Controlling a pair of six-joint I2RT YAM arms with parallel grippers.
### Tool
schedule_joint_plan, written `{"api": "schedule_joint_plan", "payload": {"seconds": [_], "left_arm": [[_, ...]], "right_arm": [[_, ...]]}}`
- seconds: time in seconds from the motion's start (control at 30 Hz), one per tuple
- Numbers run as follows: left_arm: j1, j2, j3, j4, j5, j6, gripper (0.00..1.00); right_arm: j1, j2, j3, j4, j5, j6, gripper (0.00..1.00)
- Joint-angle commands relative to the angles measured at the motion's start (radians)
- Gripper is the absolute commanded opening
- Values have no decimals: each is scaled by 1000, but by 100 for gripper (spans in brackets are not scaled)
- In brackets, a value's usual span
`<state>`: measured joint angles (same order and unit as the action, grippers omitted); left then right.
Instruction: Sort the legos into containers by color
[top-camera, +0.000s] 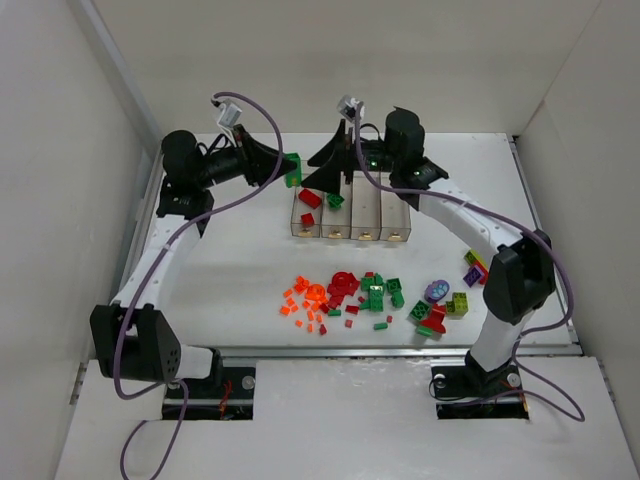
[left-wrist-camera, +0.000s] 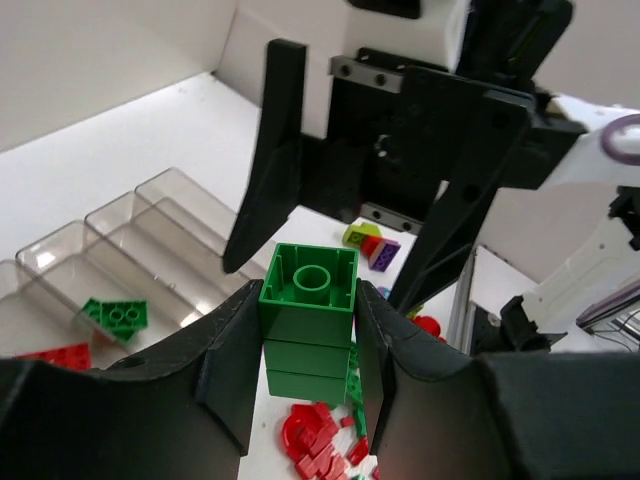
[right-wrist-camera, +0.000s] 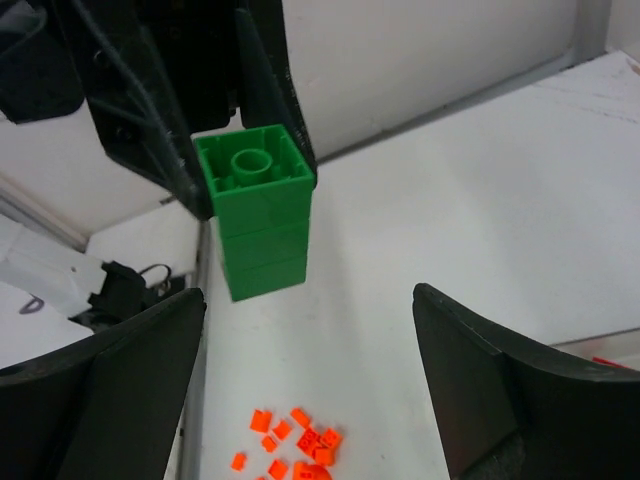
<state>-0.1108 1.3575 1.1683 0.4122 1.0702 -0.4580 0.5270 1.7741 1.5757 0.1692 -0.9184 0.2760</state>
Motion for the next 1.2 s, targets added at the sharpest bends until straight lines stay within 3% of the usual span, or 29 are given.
{"api": "schedule_joint_plan", "payload": {"seconds": [0.0, 0.23, 0.5, 0.7, 0.73, 0.87, 1.17], "left_arm": [[-33, -72, -18, 123, -22, -79, 0], [-53, -104, -50, 123, -55, -45, 0], [-73, -104, -41, 123, -73, -33, 0], [-73, -95, -32, 145, -93, -33, 0], [-73, -95, -32, 145, -93, -33, 0], [-73, -86, -32, 145, -93, -33, 0], [-73, -9, -13, 155, -176, -19, 0]], "right_arm": [[5, 2, 8, 231, -68, 162, 90], [14, 13, -29, 420, -99, 292, 86], [53, 44, -19, 420, -119, 310, 58], [53, 44, -19, 420, -131, 310, 49], [53, 44, -19, 420, -131, 310, 44], [53, 44, -29, 420, -106, 310, 0], [-9, -45, -267, 420, -39, 282, 0]]}}
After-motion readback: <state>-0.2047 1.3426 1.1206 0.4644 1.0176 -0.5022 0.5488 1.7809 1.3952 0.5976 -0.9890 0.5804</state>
